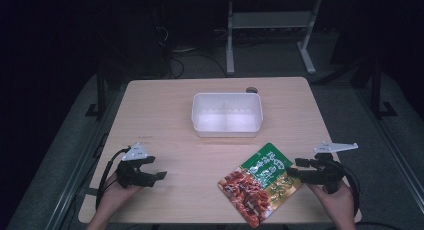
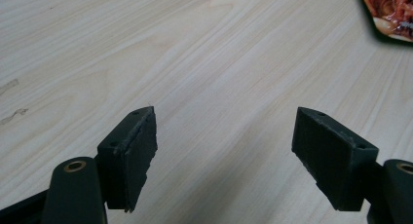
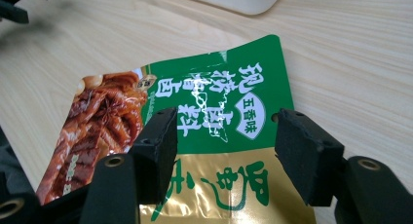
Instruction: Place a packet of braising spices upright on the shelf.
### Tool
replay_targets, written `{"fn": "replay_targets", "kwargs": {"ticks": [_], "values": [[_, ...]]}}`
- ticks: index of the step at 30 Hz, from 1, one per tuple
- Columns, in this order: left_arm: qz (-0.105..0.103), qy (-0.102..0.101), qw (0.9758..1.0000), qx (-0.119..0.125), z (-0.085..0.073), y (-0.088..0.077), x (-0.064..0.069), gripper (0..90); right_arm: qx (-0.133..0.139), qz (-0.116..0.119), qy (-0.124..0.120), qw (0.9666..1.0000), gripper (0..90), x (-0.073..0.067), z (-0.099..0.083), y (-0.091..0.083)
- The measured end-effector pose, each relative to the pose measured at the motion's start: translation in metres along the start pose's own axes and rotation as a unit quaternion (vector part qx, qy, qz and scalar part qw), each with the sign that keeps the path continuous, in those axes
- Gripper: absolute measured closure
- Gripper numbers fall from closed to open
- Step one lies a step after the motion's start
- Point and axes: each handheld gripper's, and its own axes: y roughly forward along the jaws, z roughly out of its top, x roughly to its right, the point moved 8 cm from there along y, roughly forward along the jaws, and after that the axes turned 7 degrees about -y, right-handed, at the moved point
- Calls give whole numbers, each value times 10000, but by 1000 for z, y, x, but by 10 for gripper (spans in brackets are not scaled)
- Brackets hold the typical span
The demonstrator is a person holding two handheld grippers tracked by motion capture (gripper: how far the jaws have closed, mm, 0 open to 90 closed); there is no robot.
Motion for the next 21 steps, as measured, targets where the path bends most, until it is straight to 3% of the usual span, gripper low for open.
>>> {"fn": "replay_targets", "kwargs": {"ticks": [4, 7, 8, 9, 13, 21], "values": [[-97, 40, 9999, 37, 5, 1, 9, 246, -45, -17, -13, 10000, 395, 2, -1, -2], [-173, 207, 9996, 21, 12, 5, 22, 249, -35, -54, -34, 10000, 393, 3, -1, -4], [-276, 288, 9992, 12, 18, 8, 32, 252, -28, -80, -24, 10000, 387, 5, -1, -6], [-276, 288, 9992, 12, 18, 8, 32, 255, -28, -80, -24, 10000, 387, 5, -1, -6], [-532, 544, 9971, -77, 31, 20, 56, 256, -70, -98, 20, 9999, 380, 12, -1, -6], [-823, 809, 9931, -204, 43, 39, 87, 283, -205, -89, 71, 9997, 378, 20, -4, -2]]}}
